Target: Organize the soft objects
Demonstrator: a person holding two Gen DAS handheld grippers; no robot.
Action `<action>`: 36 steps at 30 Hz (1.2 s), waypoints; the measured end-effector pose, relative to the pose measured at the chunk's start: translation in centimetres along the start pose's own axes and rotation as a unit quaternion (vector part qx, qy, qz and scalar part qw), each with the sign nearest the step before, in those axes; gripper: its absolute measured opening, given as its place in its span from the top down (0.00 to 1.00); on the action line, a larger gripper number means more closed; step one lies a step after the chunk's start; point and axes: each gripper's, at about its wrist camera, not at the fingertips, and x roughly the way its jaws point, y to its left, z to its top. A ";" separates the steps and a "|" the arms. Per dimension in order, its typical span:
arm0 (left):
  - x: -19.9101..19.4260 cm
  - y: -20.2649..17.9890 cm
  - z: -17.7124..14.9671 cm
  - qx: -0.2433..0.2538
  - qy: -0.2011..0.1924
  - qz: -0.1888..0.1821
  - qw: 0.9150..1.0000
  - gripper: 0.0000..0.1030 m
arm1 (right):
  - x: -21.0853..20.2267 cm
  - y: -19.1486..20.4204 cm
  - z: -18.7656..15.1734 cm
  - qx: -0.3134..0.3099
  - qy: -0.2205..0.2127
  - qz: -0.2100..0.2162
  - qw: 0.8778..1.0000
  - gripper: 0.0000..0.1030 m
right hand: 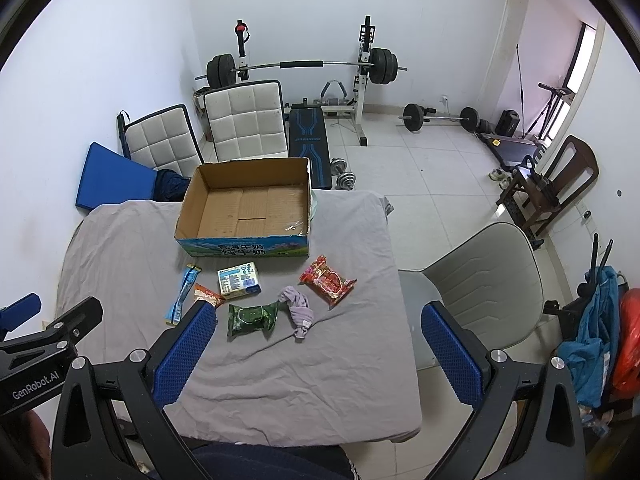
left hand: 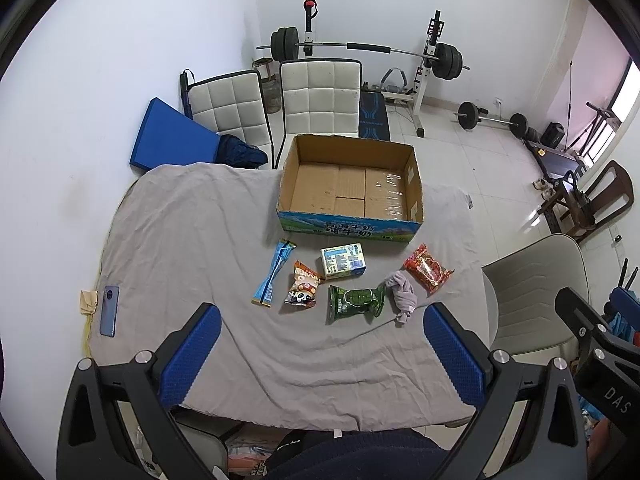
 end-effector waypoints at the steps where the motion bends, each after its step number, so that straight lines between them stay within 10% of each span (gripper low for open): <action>1: 0.0 -0.1 -0.1 0.000 0.000 0.000 1.000 0.00 | 0.0 0.0 0.0 0.000 0.000 0.000 1.000 0.00; 36: 2.5 0.1 0.8 -0.017 0.002 -0.009 1.000 0.00 | 3.3 -1.3 0.0 0.029 0.012 0.007 0.999 0.00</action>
